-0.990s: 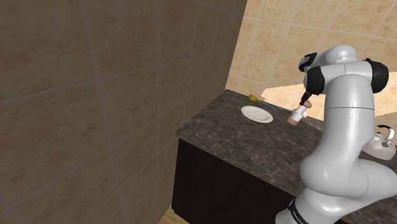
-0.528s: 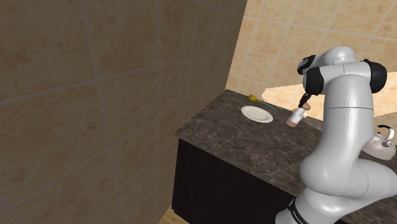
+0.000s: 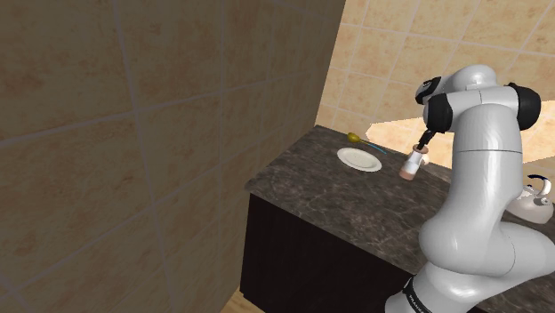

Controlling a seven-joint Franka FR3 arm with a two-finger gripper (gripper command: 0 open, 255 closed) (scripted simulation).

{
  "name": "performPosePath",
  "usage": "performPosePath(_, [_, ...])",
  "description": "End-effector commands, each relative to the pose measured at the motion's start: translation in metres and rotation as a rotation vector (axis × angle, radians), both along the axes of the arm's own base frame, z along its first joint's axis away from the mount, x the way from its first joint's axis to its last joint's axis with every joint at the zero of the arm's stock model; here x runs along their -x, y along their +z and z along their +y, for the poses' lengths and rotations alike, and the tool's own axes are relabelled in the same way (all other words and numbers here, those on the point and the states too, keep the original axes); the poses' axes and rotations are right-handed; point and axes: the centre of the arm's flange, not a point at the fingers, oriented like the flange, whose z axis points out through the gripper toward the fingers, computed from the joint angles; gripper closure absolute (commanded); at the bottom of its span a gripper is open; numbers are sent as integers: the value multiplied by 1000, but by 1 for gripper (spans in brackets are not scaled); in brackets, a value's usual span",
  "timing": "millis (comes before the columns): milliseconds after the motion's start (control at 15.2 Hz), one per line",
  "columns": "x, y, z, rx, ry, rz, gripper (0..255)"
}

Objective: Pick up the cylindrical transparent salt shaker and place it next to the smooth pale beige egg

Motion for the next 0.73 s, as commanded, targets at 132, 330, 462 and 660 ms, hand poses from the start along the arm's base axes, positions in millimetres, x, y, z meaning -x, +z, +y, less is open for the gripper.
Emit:
performPosePath(132, [1,26,2,0,0,0,0])
performPosePath(330, [2,50,4,0,0,0,0])
performPosePath(462, [2,50,4,0,0,0,0])
performPosePath(660, [2,50,4,0,0,0,0])
